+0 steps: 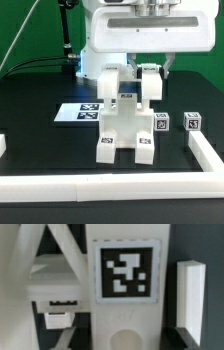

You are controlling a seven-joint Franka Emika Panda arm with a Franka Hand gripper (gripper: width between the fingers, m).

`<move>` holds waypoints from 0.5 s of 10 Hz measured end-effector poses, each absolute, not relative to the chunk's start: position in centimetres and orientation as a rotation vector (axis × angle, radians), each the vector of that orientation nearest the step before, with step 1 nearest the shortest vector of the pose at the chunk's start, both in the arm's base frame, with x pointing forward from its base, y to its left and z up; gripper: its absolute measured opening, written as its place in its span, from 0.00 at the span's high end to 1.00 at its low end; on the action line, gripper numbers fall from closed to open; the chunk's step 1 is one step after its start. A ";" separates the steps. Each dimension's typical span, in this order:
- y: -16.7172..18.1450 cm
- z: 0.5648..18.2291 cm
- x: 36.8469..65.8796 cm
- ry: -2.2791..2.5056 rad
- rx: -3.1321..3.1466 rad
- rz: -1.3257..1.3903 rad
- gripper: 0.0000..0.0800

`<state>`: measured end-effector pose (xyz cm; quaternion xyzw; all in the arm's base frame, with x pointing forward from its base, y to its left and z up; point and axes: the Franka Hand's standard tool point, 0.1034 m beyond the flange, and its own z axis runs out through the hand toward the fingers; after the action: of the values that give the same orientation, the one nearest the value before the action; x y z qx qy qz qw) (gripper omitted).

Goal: Assemble chair

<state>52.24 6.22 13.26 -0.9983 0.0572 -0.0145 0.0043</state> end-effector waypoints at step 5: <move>6.3 14.0 50.3 0.202 -3.119 0.053 0.64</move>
Offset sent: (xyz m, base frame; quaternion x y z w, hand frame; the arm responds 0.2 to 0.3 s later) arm -0.0269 0.0002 0.0172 -0.0042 -0.0611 0.0210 0.9979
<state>50.35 6.27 13.96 -0.9977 0.0648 0.0169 0.0076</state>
